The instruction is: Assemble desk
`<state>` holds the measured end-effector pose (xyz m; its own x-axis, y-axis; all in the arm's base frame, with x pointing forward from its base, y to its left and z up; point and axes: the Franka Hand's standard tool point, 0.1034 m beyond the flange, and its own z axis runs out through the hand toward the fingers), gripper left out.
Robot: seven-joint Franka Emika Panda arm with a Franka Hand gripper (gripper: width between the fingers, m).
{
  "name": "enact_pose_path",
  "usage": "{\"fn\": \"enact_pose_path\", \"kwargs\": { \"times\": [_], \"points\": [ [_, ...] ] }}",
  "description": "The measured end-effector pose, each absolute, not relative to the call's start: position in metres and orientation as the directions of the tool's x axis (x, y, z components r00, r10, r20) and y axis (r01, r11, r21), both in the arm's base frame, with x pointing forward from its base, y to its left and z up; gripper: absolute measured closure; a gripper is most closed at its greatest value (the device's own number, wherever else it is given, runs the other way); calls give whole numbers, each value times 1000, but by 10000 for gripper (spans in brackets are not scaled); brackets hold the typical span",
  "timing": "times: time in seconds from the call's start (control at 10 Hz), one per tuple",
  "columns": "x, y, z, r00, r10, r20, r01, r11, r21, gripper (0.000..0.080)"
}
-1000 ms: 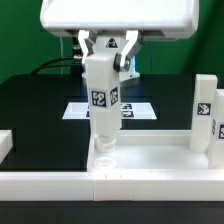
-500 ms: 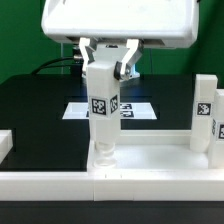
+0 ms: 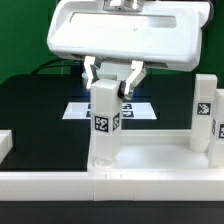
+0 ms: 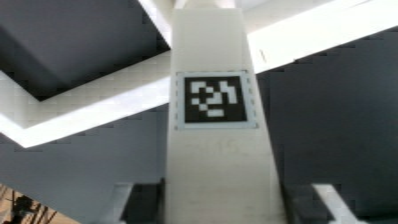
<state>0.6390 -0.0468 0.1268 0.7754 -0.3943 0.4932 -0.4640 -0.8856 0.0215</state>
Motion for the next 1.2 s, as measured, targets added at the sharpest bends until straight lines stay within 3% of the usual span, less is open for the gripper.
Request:
{"fn": "enact_pose_path", "kwargs": {
  "times": [0.3, 0.7, 0.8, 0.9, 1.0, 1.1, 1.2],
  "points": [
    [643, -50, 126, 719, -355, 598, -451, -893, 11, 508],
    [642, -56, 128, 709, -330, 623, -431, -902, 13, 508],
    [642, -56, 127, 709, -331, 623, -433, -901, 13, 416],
    [642, -56, 127, 709, -330, 623, -432, -902, 14, 416],
    [642, -57, 127, 707, -334, 623, -436, -900, 12, 241],
    [642, -57, 127, 709, -330, 623, -433, -901, 15, 241],
    [642, -57, 127, 711, -328, 623, -431, -902, 17, 168]
  ]
}}
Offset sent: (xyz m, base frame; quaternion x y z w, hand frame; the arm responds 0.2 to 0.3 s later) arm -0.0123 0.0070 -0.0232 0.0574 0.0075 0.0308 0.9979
